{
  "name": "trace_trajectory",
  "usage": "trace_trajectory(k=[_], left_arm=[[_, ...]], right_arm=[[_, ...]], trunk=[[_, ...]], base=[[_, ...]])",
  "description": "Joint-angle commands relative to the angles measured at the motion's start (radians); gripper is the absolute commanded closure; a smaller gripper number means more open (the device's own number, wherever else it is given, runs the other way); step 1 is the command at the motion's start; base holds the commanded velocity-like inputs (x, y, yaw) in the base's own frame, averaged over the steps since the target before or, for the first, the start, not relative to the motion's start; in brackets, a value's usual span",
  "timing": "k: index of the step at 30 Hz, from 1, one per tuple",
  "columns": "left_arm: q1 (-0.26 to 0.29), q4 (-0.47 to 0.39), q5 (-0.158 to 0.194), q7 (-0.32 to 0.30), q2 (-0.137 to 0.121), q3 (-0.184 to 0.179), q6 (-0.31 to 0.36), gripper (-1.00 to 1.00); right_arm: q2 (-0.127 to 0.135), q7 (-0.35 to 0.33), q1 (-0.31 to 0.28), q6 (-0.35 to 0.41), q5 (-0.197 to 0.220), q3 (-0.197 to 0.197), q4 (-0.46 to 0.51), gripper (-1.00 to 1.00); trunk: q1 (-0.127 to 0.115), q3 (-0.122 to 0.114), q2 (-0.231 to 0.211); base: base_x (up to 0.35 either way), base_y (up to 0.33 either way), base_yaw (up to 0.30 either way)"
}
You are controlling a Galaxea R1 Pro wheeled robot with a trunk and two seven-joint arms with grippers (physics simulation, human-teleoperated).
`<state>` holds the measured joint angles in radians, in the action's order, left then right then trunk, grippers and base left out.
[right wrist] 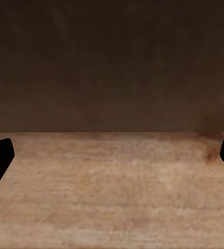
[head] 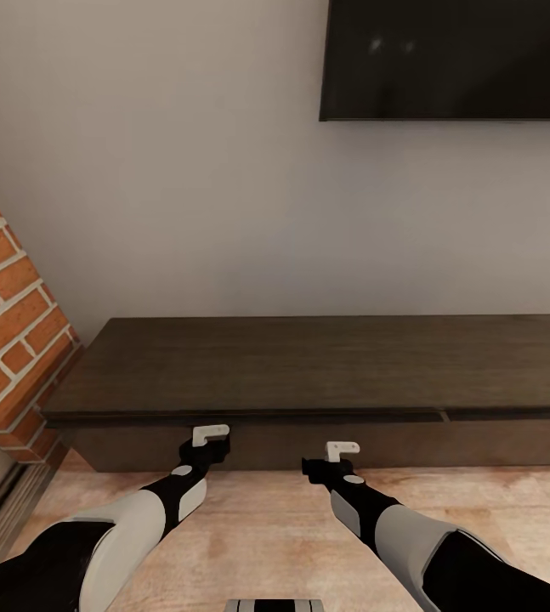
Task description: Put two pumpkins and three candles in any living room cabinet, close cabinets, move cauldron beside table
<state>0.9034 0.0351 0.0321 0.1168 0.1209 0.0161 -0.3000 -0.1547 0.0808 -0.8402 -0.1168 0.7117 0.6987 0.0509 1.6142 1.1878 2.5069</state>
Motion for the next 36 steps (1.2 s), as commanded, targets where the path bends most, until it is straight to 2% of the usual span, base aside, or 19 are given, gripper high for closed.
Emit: trace_trajectory(k=[1, 13, 25, 36], left_arm=[[0.002, 0.003, 0.003, 0.001, 0.000, 0.003, -0.007, -1.00], [0.002, 0.003, 0.003, 0.001, 0.000, 0.003, -0.007, -1.00], [0.002, 0.003, 0.003, 0.001, 0.000, 0.002, -0.007, -1.00], [0.002, 0.003, 0.004, 0.001, 0.000, 0.003, -0.006, -1.00]], right_arm=[[0.000, 0.004, 0.000, -0.002, 0.008, 0.008, 0.000, -1.00], [0.000, 0.004, 0.000, -0.003, 0.008, 0.008, 0.000, -1.00], [0.000, 0.004, 0.000, -0.014, 0.008, 0.008, 0.000, -1.00], [0.000, 0.003, 0.000, -0.014, 0.008, 0.008, 0.001, -1.00]], trunk=[[0.000, 0.001, 0.000], [0.000, 0.001, 0.000], [0.000, 0.001, 0.000], [0.000, 0.001, 0.000]], base=[[0.000, 0.000, 0.000], [-0.023, 0.000, 0.000], [-0.268, 0.000, 0.000], [-0.057, 0.000, 0.000]])
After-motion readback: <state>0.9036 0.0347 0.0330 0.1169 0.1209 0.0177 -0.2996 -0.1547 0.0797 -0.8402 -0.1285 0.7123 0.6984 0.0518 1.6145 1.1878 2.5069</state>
